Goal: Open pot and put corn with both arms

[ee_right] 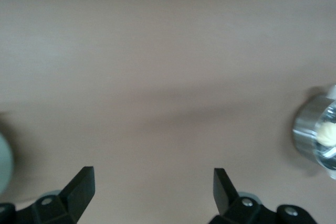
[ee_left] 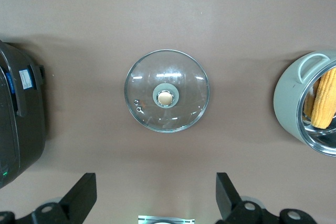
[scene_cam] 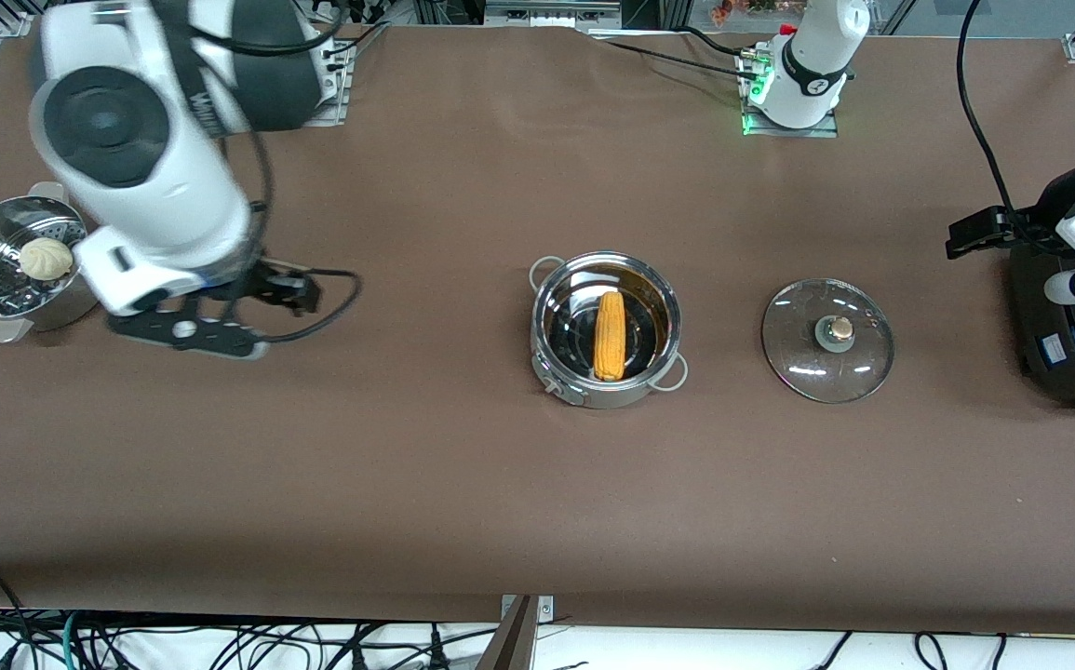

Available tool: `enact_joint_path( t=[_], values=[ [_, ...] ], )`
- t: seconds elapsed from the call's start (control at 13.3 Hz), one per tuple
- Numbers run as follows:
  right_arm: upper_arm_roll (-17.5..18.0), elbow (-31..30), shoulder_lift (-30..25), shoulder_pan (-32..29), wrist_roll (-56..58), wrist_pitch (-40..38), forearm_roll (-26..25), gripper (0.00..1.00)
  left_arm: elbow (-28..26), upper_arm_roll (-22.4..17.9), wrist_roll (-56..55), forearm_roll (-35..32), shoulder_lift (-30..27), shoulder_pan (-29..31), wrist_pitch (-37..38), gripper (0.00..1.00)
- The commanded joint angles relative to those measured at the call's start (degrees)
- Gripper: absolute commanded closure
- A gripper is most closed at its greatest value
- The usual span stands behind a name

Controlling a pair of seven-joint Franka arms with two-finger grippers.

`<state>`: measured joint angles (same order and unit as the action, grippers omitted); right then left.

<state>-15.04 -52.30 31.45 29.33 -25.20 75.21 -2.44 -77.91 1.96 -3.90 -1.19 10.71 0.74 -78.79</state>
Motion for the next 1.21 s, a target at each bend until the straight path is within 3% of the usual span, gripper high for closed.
enact_joint_path(
  t=[0.0,0.08,0.15,0.3,0.38,0.53,0.68,0.83,0.98,1.13],
  values=[
    [-0.5,-2.3,-2.1,-10.3,5.9,-2.9,9.2,0.00,0.8,-0.4,-0.5,1.1,-0.7,0.2,-0.1,0.00],
    [-0.3,-2.5,-2.0,-15.4,8.3,-3.0,14.3,0.00,0.1,-0.5,-0.4,1.1,-0.8,0.3,-1.4,0.00],
    [-0.3,-3.2,-1.8,-17.9,9.5,-2.2,16.0,0.00,-0.6,-0.6,-0.4,1.1,-0.8,0.4,-2.8,0.00],
    [-0.3,-6.0,-3.4,-20.1,9.2,-0.9,14.6,0.00,-2.6,-1.1,-0.4,1.1,-1.1,0.5,-4.6,0.00],
    [-0.2,-9.0,-6.1,-20.8,9.7,0.7,14.4,0.00,-3.0,-2.6,-0.4,1.0,-1.7,-0.4,-4.6,0.00],
    [0.2,-21.9,-15.4,-21.3,10.0,8.2,14.9,0.00,-4.3,-6.8,-0.4,1.4,-2.6,-3.8,-4.4,0.00],
    [2.3,-29.0,-20.6,-23.4,10.2,10.8,15.0,0.00,-4.9,-6.8,-0.4,1.5,-2.7,-3.8,-4.4,0.00],
    [3.2,-30.8,-21.3,-25.0,9.8,11.6,14.2,0.00,-5.8,-7.1,-0.4,1.5,-2.7,-3.8,-4.9,0.00],
    [4.3,-36.4,-24.8,-25.1,9.9,16.0,10.5,0.00,-5.9,-7.1,-0.4,1.5,-2.7,-3.7,-5.0,0.00],
    [8.1,-42.5,-29.0,-25.6,10.0,21.7,6.8,0.00,-5.8,-7.0,-0.5,1.5,-3.2,-3.8,-4.4,0.00]
  ],
)
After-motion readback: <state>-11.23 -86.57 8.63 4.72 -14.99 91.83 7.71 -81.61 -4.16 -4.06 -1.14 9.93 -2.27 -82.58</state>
